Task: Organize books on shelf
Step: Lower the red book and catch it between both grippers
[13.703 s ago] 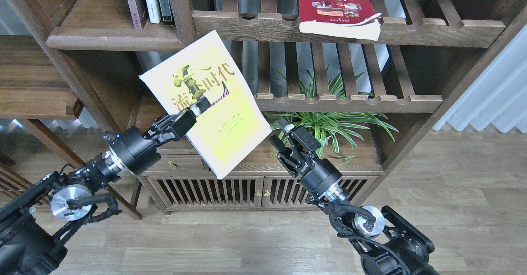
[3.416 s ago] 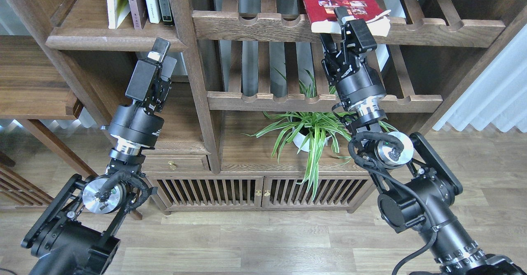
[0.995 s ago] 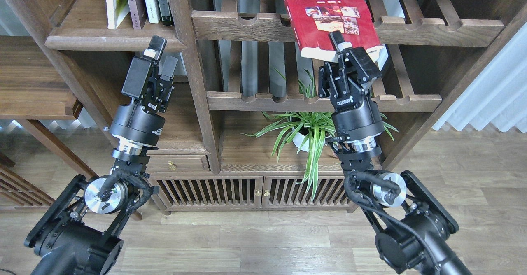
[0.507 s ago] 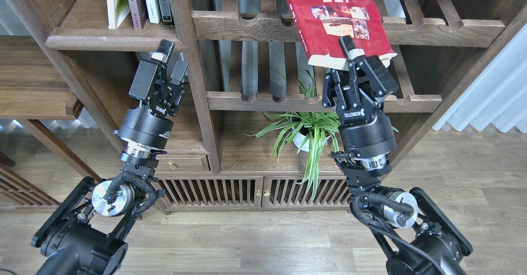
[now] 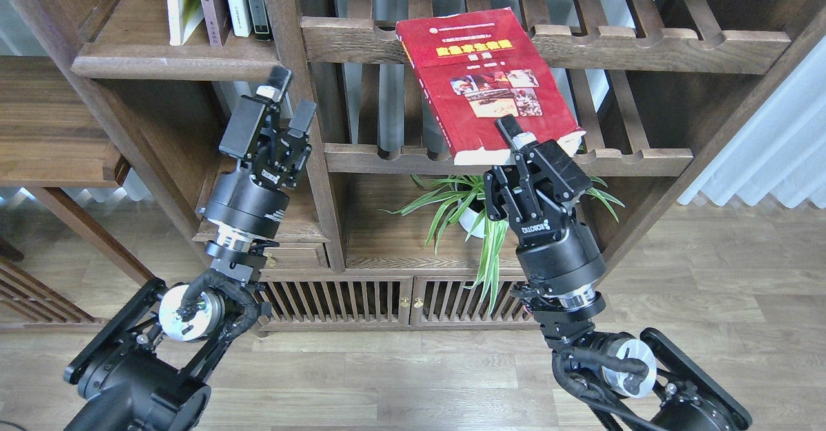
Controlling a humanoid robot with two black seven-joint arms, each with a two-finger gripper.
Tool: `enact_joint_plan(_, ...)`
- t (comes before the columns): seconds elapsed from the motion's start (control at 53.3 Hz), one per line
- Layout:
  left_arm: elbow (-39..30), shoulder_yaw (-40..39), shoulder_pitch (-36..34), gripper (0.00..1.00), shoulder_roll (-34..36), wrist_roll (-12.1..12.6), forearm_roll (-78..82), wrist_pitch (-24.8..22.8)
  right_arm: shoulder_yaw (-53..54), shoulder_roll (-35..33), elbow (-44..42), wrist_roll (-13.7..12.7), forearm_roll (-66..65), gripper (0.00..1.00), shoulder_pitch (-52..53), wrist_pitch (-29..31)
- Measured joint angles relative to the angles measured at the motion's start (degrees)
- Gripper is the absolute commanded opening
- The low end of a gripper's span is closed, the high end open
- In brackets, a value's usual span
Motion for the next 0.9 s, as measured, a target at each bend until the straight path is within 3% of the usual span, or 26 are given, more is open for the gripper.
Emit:
enact_joint_plan(0.225,0.00,3.94,-4.20,0.84,0.59,0.17,-6.70,0.00,-0.55,0.01,-1.28,-0.62,-0.30,0.03,0.13,0.00)
enact_joint_plan(0.544,0.00,9.18,-9.82,0.84,10.30,0.37,-15.11,0.00,-0.63,0.58,-2.08,-2.85,-0.30,0.04,0.42,0.00)
enact_joint_plan(0.901,0.00,15.62,-13.52,0.79,15.47,0.50,-16.62,0.00,-3.60,0.65,-2.19,-4.88,-0.41,0.04,0.85,-0.01)
